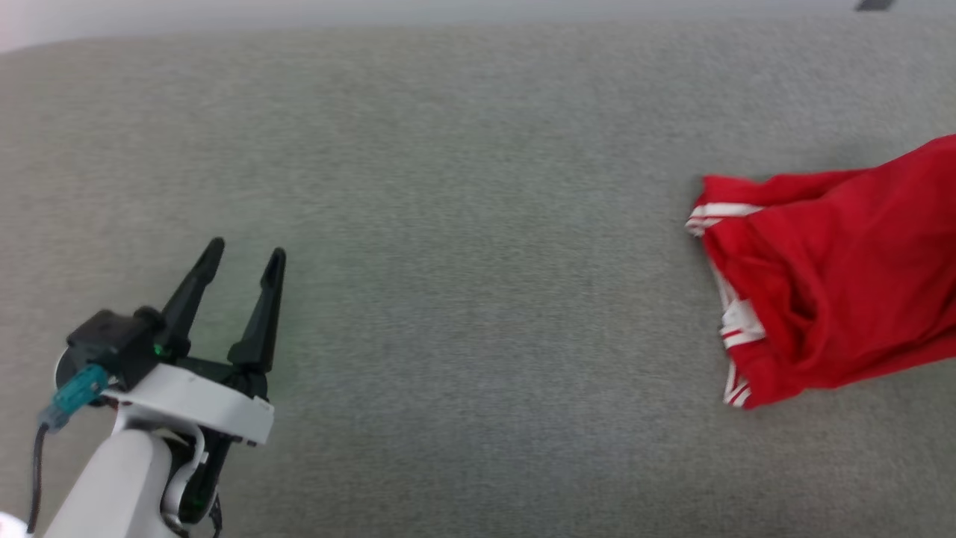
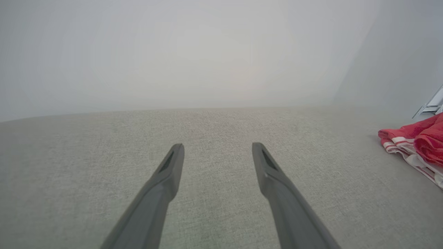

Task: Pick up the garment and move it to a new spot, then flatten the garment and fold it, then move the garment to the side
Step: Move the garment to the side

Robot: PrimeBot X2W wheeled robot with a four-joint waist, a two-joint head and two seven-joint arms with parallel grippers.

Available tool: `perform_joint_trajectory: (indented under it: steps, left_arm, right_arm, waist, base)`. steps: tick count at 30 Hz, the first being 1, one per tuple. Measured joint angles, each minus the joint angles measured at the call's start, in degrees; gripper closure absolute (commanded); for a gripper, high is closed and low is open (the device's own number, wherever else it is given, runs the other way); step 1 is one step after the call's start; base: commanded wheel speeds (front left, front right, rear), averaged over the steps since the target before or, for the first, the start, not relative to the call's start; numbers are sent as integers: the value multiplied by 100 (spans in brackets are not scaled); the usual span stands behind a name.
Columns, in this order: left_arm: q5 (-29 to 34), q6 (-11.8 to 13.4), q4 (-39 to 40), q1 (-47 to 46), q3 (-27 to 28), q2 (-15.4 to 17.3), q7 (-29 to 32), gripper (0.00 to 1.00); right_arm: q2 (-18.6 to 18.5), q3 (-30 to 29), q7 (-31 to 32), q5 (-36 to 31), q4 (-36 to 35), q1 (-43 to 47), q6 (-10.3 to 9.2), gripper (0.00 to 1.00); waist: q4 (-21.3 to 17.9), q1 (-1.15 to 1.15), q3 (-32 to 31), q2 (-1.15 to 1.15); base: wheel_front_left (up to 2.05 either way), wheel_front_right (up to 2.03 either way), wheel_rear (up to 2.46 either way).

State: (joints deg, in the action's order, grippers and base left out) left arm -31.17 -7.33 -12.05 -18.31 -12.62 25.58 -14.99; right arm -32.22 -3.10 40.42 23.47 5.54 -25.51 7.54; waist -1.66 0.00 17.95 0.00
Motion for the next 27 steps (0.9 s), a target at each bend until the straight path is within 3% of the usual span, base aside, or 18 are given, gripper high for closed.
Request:
perform_joint_trajectory:
  steps: [18, 27]
  left_arm:
    - [-75, 0, 77, -658, -520, 434, -9, 0]
    - [-172, 0, 116, -799, -636, 590, -10, 0]
  right_arm:
    - [-965, 20, -1315, -792, 911, -762, 0, 100]
    - [-1209, -104, -1985, -1941, 1404, -1118, 1, 100]
  waist:
    - [-856, 0, 836, 0]
    - [-925, 0, 1171, 0]
  base:
    - [0, 0, 0]
    - [0, 0, 0]
